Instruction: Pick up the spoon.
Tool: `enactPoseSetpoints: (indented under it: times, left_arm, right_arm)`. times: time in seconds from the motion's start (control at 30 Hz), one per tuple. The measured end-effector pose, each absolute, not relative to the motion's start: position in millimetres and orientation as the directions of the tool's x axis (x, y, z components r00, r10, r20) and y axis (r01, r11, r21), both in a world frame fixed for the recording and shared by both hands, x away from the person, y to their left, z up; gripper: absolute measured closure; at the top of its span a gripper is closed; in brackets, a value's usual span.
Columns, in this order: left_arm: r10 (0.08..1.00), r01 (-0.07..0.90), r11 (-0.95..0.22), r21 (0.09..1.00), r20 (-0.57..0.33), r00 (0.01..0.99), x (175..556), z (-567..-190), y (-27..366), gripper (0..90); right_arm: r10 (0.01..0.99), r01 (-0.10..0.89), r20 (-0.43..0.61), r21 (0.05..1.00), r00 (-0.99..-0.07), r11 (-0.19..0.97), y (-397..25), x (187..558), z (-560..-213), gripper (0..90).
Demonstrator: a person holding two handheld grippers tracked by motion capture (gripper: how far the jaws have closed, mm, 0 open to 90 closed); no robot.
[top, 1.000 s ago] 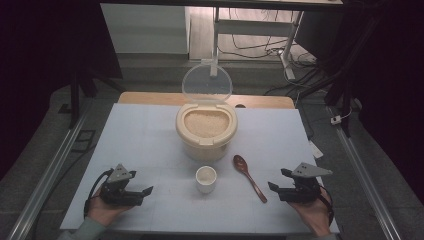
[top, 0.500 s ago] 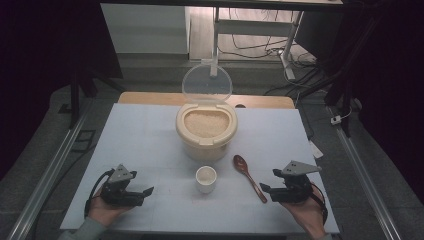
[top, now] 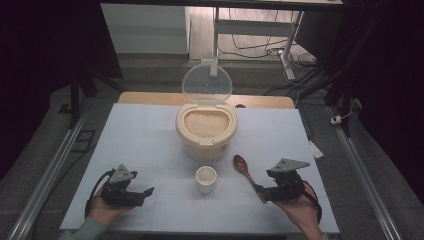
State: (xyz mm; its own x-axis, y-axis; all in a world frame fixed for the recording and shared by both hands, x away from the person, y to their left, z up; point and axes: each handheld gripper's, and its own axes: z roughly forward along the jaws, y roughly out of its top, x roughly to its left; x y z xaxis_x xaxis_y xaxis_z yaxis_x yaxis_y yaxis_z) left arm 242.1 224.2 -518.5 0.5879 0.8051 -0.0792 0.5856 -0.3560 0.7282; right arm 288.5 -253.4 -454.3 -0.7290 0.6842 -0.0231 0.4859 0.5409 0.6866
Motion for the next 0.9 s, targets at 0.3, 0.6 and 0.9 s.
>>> enactPoseSetpoints:
  times: [0.3, 0.6, 0.9]
  left_arm:
    - [0.803, 0.586, -0.355, 0.728, -0.084, 0.59, 242.2, -519.0, 224.2, 14.1]
    - [0.799, 0.584, -0.36, 0.728, -0.083, 0.596, 242.1, -519.4, 224.4, 14.1]
    - [0.796, 0.584, -0.37, 0.722, -0.078, 0.6, 242.7, -520.6, 223.8, 14.1]
  right_arm:
    - [0.707, 0.538, -0.036, 0.621, -0.707, 0.57, -239.9, 297.0, -451.5, 29.7]
    - [0.729, 0.619, -0.04, 0.497, -0.683, 0.608, -223.1, 313.3, -454.9, 35.7]
    - [0.736, 0.662, -0.021, 0.42, -0.677, 0.621, -220.7, 320.8, -469.6, 41.4]
